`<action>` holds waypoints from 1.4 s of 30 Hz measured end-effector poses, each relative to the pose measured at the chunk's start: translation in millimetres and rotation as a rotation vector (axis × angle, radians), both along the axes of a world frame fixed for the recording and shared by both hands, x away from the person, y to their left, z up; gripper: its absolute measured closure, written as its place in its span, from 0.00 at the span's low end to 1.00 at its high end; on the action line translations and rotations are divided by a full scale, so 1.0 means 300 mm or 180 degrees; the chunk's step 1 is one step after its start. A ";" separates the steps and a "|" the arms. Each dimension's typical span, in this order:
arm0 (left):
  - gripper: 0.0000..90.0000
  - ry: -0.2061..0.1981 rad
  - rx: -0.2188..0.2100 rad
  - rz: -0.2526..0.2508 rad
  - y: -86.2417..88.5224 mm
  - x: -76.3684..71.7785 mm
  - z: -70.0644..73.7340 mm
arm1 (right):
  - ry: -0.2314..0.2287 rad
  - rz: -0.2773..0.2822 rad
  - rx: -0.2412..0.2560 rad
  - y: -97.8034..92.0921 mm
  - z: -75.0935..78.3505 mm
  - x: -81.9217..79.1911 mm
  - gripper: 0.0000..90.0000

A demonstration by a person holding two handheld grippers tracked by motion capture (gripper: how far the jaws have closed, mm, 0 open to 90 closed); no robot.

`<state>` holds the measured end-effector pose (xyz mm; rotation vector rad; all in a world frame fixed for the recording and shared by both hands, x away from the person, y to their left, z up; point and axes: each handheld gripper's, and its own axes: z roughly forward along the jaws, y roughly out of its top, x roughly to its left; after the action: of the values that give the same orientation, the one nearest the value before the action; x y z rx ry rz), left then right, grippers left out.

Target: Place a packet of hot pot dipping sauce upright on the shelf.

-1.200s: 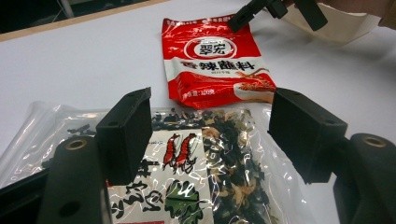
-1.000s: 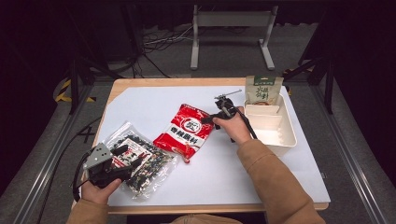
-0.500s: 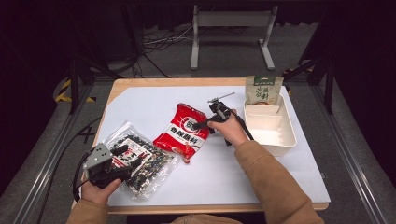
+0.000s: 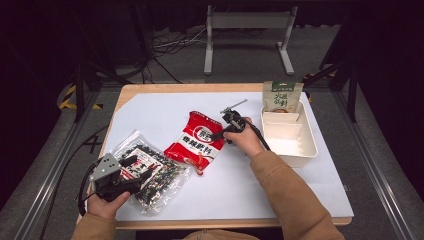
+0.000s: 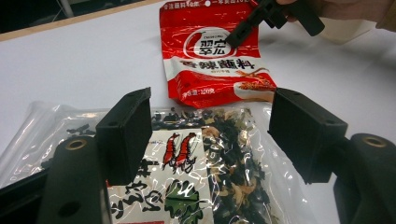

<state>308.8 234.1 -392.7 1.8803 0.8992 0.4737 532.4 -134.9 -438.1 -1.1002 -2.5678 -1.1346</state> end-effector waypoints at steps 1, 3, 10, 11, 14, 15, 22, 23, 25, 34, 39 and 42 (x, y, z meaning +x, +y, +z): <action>0.34 -0.0001 0.0001 0.0001 0.001 0.000 0.000 | -0.0013 -0.0005 -0.0015 -0.001 0.001 0.000 0.98; 0.34 0.0000 -0.0002 0.0002 0.001 0.000 0.000 | -0.0031 0.0004 -0.0020 -0.002 0.005 0.001 0.98; 0.34 -0.0002 -0.0002 0.0001 0.001 0.000 0.000 | -0.0110 0.0019 -0.0058 0.002 0.037 -0.012 0.99; 0.34 0.0005 -0.0008 0.0007 0.000 0.000 0.000 | -0.0108 0.0021 -0.0058 0.001 0.045 -0.013 0.99; 0.34 -0.0006 0.0002 0.0008 -0.001 0.000 0.000 | -0.0180 0.0013 -0.0039 -0.001 0.073 -0.019 0.99; 0.34 0.0005 -0.0008 0.0009 -0.001 -0.001 0.000 | -0.0220 0.0008 -0.0023 -0.003 0.084 -0.020 0.99; 0.34 0.0015 -0.0015 0.0010 -0.001 0.000 -0.001 | -0.0416 0.0013 0.0091 -0.012 0.172 -0.044 0.99; 0.34 -0.0005 -0.0004 0.0005 -0.001 0.000 0.000 | -0.0502 0.0073 0.0096 -0.006 0.200 -0.055 0.99; 0.34 0.0013 -0.0015 0.0010 -0.001 -0.001 0.000 | -0.0578 0.0115 0.0119 0.000 0.224 -0.069 0.99; 0.34 0.0013 -0.0008 0.0008 0.000 0.000 0.000 | -0.0897 0.0342 0.0131 0.042 0.327 -0.131 0.99; 0.34 0.0019 -0.0022 0.0015 0.000 -0.001 0.000 | -0.1200 0.0518 0.0042 0.063 0.397 -0.176 0.99; 0.34 0.0019 -0.0021 0.0014 0.000 -0.001 0.000 | -0.1291 0.0563 0.0016 0.064 0.418 -0.188 0.99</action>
<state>308.4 234.1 -392.6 1.8750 0.9081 0.4677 476.1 -115.7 -312.7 -0.6771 -2.8826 -1.4403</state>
